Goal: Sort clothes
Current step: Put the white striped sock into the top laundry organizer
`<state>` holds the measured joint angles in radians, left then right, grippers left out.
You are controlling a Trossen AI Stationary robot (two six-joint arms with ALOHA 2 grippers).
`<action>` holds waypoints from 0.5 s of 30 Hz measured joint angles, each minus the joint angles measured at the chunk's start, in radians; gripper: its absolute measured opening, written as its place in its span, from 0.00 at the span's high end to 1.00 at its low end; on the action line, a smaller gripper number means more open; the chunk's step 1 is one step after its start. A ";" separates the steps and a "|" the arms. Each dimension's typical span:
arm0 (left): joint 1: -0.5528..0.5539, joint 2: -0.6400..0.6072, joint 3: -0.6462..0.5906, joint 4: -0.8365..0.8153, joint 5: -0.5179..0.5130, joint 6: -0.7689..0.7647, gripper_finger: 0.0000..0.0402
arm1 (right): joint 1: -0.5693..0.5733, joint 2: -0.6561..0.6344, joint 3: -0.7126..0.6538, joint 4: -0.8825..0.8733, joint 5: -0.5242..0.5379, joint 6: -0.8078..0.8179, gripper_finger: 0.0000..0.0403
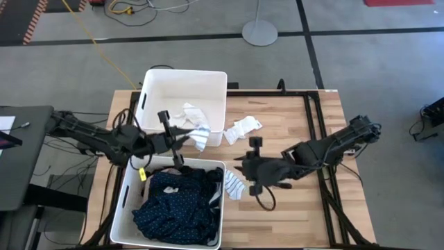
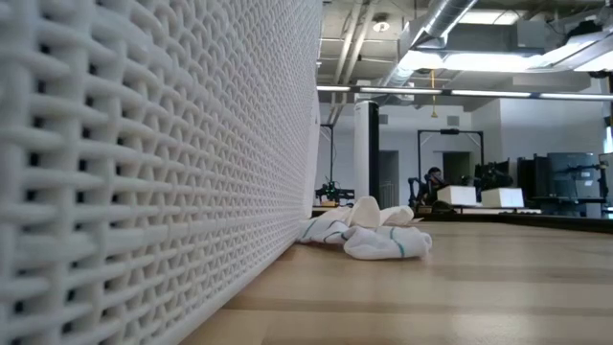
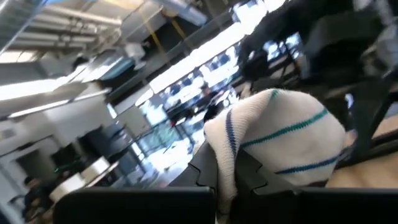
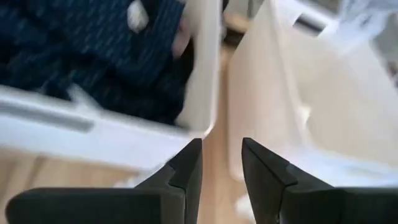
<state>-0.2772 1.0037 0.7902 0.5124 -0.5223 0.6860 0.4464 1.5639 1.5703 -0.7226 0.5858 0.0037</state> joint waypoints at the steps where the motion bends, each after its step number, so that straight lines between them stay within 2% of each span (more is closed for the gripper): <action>1: 0.017 -0.003 0.000 -0.015 -0.001 -0.005 1.00 | 0.013 0.000 0.000 -0.037 0.000 0.034 0.68; 9: 0.195 -0.006 0.000 -0.115 -0.028 -0.074 1.00 | 0.157 0.000 0.000 -0.297 0.000 0.341 0.68; 15: 0.336 -0.006 0.000 -0.174 -0.028 -0.183 1.00 | 0.290 0.000 -0.010 -0.388 -0.001 0.548 0.68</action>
<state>0.0588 0.9974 0.7902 0.3385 -0.5505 0.5032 0.7360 1.5642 1.5607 -1.1108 0.5850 0.5521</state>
